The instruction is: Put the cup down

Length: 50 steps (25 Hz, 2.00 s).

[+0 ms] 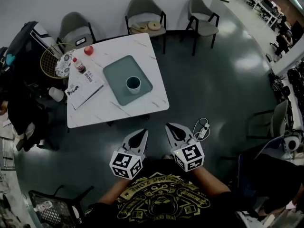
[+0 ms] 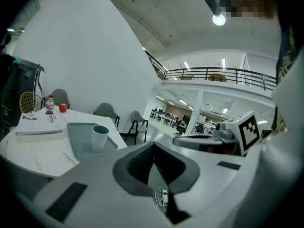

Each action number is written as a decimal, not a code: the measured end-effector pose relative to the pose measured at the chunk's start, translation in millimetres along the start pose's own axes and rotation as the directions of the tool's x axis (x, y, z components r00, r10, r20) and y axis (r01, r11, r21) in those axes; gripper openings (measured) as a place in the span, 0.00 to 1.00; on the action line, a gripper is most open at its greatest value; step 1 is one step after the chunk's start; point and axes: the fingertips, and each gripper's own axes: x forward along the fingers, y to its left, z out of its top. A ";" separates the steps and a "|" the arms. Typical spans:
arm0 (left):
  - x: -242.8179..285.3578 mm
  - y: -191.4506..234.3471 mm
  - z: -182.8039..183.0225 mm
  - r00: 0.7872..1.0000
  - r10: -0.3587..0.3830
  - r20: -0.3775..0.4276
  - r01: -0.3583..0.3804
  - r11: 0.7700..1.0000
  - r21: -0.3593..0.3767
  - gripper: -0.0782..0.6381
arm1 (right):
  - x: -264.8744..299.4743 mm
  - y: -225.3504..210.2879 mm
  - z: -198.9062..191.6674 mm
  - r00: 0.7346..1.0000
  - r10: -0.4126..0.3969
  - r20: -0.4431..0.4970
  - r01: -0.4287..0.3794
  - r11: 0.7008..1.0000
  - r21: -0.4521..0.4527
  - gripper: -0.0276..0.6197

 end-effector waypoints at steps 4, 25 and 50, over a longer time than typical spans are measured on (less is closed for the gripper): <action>-8.4 -28.6 -4.7 0.998 0.063 0.025 -0.063 0.998 -0.003 0.12 | -28.6 -3.0 -6.4 0.999 0.043 0.004 -0.043 0.999 -0.002 0.05; -66.6 -36.4 -26.4 0.984 0.175 0.029 -0.175 0.985 -0.013 0.12 | -57.9 43.2 -13.5 0.990 0.138 0.003 -0.138 0.990 0.023 0.05; -112.5 -5.2 -34.1 0.999 0.031 0.014 -0.031 0.999 -0.028 0.12 | -45.3 113.9 -23.1 0.997 0.065 -0.039 -0.065 0.998 -0.002 0.05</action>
